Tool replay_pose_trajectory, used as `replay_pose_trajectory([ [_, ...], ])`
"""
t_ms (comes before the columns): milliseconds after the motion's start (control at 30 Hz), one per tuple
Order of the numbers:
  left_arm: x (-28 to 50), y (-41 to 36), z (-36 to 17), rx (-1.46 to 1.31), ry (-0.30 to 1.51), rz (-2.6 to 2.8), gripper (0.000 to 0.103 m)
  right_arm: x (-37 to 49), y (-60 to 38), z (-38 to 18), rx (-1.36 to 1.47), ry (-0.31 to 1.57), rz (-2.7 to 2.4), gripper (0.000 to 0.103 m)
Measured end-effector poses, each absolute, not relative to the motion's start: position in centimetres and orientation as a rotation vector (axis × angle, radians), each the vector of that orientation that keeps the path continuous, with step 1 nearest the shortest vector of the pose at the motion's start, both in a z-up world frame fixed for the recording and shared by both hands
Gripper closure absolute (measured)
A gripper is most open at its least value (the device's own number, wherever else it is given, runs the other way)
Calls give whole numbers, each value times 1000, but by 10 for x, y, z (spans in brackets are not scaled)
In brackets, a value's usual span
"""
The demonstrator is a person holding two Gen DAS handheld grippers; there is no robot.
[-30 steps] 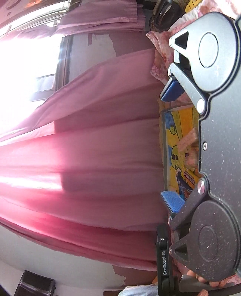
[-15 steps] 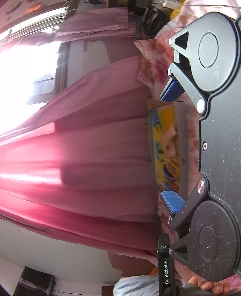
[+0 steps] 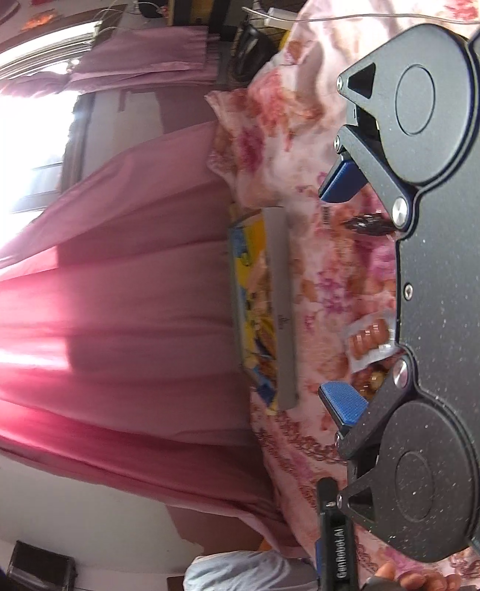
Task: Organize snacks
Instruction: 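Withdraw both grippers from the tray back toward the remaining snacks, then grasp the sausage pack with the right gripper while the left approaches the quail-egg bag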
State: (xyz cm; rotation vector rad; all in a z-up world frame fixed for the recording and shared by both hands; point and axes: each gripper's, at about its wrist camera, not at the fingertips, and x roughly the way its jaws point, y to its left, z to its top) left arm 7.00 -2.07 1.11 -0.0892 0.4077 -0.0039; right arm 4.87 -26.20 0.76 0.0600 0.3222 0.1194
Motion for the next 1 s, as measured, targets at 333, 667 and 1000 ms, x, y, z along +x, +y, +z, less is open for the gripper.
replay_pose_trajectory([
  [333,67,-23,-22,-57,489,-23,0,47,-249,-21,35,435,136,1],
  [667,72,-15,-40,-65,542,-15,0,59,-238,-34,31,504,134,1],
  [1000,77,-6,-43,-61,543,2,0,69,-229,-42,18,535,150,1],
])
